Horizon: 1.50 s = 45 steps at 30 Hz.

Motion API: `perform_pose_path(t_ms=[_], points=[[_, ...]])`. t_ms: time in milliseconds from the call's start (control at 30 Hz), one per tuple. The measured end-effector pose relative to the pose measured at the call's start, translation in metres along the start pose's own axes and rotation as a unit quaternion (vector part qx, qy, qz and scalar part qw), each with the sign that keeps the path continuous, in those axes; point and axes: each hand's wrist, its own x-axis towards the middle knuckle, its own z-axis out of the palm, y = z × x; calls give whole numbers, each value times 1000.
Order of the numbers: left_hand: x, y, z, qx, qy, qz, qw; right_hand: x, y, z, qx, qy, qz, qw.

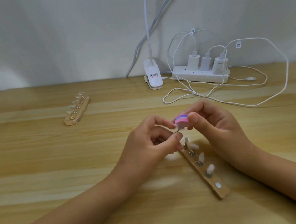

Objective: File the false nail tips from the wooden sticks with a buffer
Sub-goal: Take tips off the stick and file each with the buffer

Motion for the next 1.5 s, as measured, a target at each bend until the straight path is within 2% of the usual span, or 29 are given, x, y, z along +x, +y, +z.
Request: perform_pose_path(t_ms=[133, 233, 567, 867, 967, 1067, 1167, 1300, 1400, 1500], points=[[0, 0, 1, 5, -5, 0, 1000, 0, -1, 1, 2, -28, 27, 999], [0, 0, 0, 5, -7, -1, 1000, 0, -1, 2, 10, -15, 13, 1000], [1, -3, -1, 27, -3, -1, 1000, 0, 0, 2, -3, -11, 47, 999], [-1, 1, 0, 29, -2, 2, 1000, -2, -1, 2, -17, -17, 8, 1000], [-1, 0, 0, 35, -4, -4, 999, -1, -1, 2, -16, -28, 28, 999], [0, 0, 1, 33, -6, -8, 999, -2, 0, 1, -38, -13, -3, 999], [1, -2, 0, 33, -11, -15, 999, -1, 1, 1, -49, -30, 24, 998], [1, -1, 1, 35, -16, -24, 999, -2, -2, 1, -54, -29, -5, 998], [1, -1, 1, 34, -21, -26, 999, 1, -1, 0, -22, -51, 46, 997], [2, -1, 0, 24, -14, -24, 999, 2, 1, -2, -17, -29, 36, 999]])
